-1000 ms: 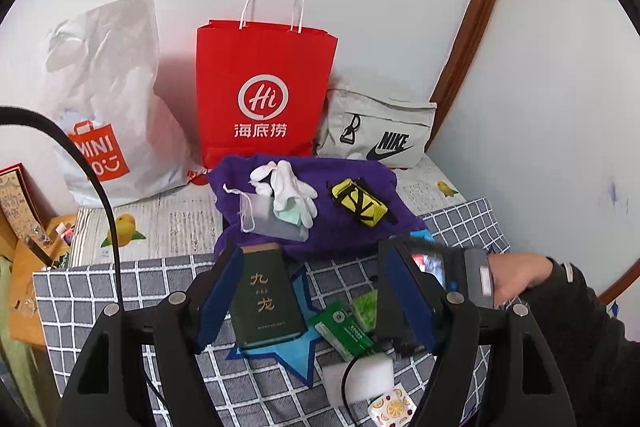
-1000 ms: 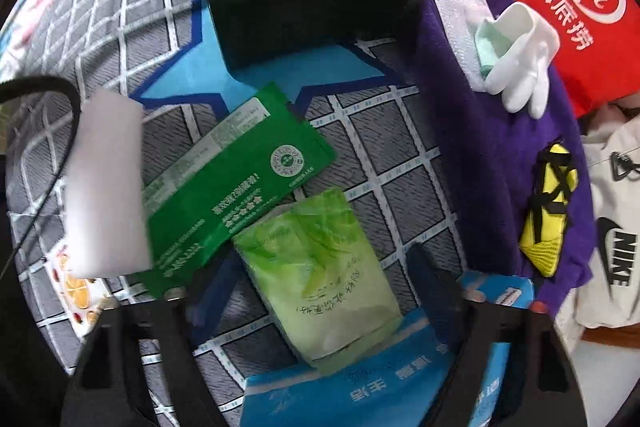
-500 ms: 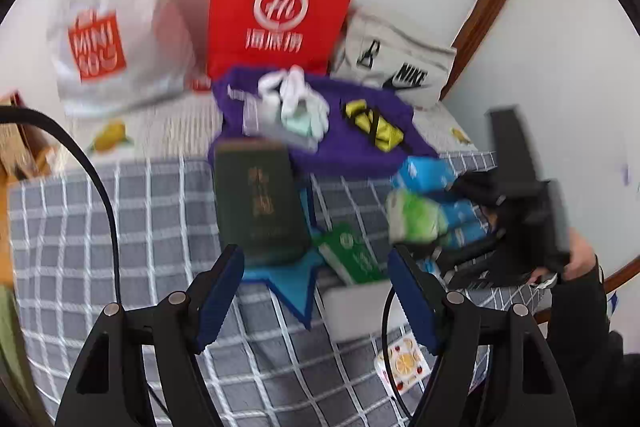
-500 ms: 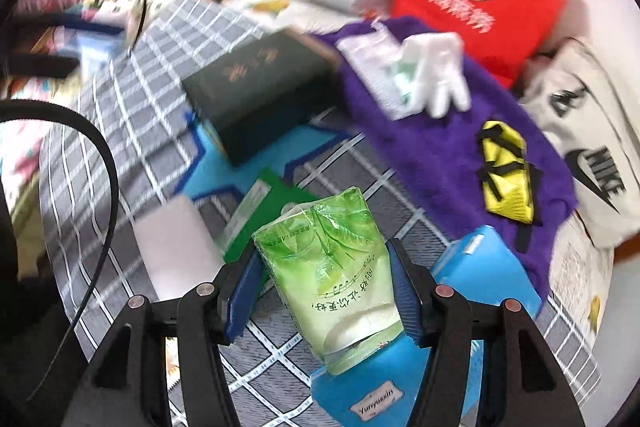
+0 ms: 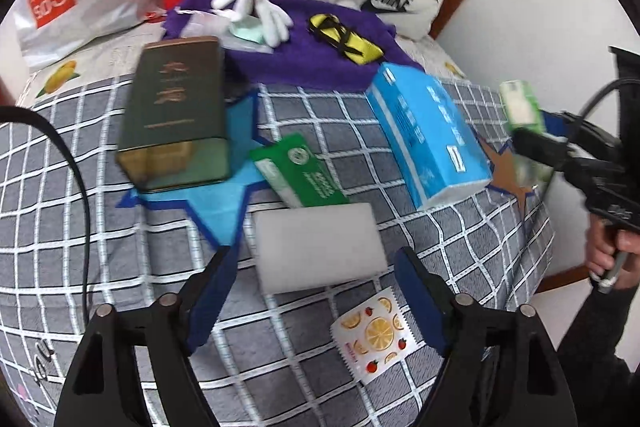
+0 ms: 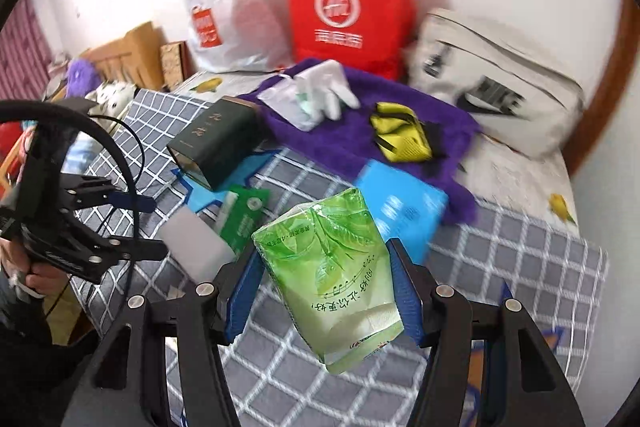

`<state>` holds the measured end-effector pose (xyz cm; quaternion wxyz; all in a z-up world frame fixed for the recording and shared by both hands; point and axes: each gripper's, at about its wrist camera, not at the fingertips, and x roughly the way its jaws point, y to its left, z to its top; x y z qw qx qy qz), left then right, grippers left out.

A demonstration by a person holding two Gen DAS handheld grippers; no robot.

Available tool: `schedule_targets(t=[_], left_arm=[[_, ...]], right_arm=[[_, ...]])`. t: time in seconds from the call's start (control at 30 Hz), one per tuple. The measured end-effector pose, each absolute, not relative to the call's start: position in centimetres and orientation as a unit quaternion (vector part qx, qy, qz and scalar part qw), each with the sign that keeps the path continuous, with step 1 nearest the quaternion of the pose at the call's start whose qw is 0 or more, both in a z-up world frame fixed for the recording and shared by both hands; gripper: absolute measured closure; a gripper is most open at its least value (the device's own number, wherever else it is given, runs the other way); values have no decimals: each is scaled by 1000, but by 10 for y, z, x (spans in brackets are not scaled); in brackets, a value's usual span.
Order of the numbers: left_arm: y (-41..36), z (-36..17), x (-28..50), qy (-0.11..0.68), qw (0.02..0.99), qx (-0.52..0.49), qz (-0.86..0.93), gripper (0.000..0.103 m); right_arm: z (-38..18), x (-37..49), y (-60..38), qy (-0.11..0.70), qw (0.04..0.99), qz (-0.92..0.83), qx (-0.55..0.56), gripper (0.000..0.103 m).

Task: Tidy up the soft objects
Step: 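Grasp the white sponge with the left gripper while the right gripper lifts the green packet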

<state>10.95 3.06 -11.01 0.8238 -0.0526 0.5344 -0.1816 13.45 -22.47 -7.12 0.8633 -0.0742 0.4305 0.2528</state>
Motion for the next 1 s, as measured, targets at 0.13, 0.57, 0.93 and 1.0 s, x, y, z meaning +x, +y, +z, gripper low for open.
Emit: schedule_targets(t=[0.13, 0.57, 0.93, 1.0], left_arm=[[5, -124, 117, 551, 819, -20, -162, 18], [-16, -159, 133, 584, 803, 15, -115, 23], [17, -97, 123, 514, 846, -25, -141, 23], [27, -87, 126, 502, 852, -37, -141, 23]], right_arm=[[-74, 120, -249, 429, 870, 237, -54, 43], [-97, 111, -269, 444, 865, 235, -4, 43], [-90, 129, -261, 432, 868, 243, 9, 43], [-88, 135, -257, 428, 870, 244, 13, 43]])
